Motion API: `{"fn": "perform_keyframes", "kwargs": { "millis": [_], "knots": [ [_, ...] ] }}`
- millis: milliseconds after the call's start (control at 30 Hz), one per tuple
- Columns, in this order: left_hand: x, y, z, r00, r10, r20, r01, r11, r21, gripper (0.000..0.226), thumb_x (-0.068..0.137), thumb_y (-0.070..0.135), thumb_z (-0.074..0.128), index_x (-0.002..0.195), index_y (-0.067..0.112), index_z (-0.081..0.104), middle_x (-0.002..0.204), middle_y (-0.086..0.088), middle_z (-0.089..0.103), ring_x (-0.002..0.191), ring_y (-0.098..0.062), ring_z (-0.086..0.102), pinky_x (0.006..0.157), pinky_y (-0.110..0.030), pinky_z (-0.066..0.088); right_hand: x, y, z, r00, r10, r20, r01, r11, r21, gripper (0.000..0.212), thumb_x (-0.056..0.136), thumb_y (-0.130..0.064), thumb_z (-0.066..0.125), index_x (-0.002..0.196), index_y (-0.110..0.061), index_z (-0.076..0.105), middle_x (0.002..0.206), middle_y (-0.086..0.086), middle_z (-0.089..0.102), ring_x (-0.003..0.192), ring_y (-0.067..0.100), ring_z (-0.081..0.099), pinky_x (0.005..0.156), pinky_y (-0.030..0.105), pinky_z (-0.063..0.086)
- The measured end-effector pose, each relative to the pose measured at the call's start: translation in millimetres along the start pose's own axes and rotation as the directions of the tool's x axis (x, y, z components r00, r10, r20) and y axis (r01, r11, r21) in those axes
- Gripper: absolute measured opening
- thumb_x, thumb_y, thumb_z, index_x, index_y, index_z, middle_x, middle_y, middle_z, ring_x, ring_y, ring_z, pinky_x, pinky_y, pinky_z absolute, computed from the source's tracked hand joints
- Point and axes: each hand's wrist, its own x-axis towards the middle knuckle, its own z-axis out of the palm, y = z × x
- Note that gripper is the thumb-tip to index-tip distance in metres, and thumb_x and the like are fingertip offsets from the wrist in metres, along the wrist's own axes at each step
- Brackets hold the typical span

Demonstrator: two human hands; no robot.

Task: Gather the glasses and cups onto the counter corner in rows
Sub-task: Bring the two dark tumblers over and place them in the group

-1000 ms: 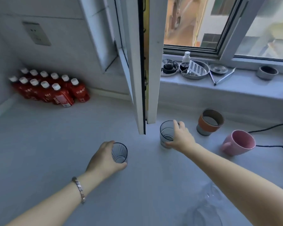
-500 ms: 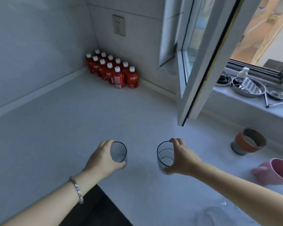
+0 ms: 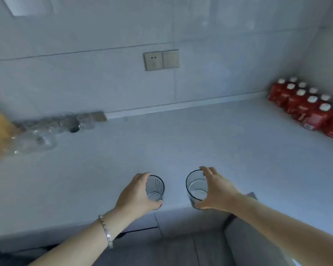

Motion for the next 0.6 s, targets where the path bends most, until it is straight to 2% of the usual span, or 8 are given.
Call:
{"fn": "perform_keyframes", "kwargs": {
  "millis": [100, 267, 600],
  "knots": [
    [-19.2, -75.2, -51.1, 0.993, -0.090, -0.073, 0.091, 0.996, 0.021, 0.089, 0.069, 0.040, 0.075, 0.143, 0.020, 0.031, 0.144, 0.005, 0.038, 0.128, -0.014, 0.045, 0.100, -0.023, 0.038, 32.7, -82.3, 24.2, 0.993, -0.099, 0.057, 0.101, 0.994, -0.029, 0.111, 0.061, -0.048, 0.076, 0.149, -0.024, 0.013, 0.144, -0.004, 0.033, 0.130, 0.018, 0.043, 0.103, 0.031, 0.044],
    [-44.2, -173.5, -116.2, 0.957, -0.240, -0.161, 0.244, 0.970, 0.002, 0.087, 0.071, 0.040, 0.074, 0.143, 0.021, 0.030, 0.144, 0.004, 0.039, 0.127, -0.015, 0.046, 0.100, -0.025, 0.040, 76.0, -194.4, 56.0, 0.963, -0.232, 0.137, 0.237, 0.971, -0.026, 0.111, 0.060, -0.046, 0.078, 0.148, -0.024, 0.014, 0.143, -0.002, 0.034, 0.132, 0.018, 0.041, 0.105, 0.032, 0.042],
    [-13.9, -300.5, -183.6, 0.893, -0.419, -0.165, 0.417, 0.908, -0.047, 0.088, 0.071, 0.039, 0.073, 0.144, 0.020, 0.028, 0.145, 0.003, 0.038, 0.131, -0.014, 0.043, 0.101, -0.026, 0.040, 188.0, -321.9, 103.6, 0.923, -0.333, 0.192, 0.340, 0.941, -0.003, 0.110, 0.058, -0.042, 0.080, 0.147, -0.023, 0.018, 0.140, -0.003, 0.036, 0.128, 0.017, 0.045, 0.102, 0.031, 0.044]
  ]
}}
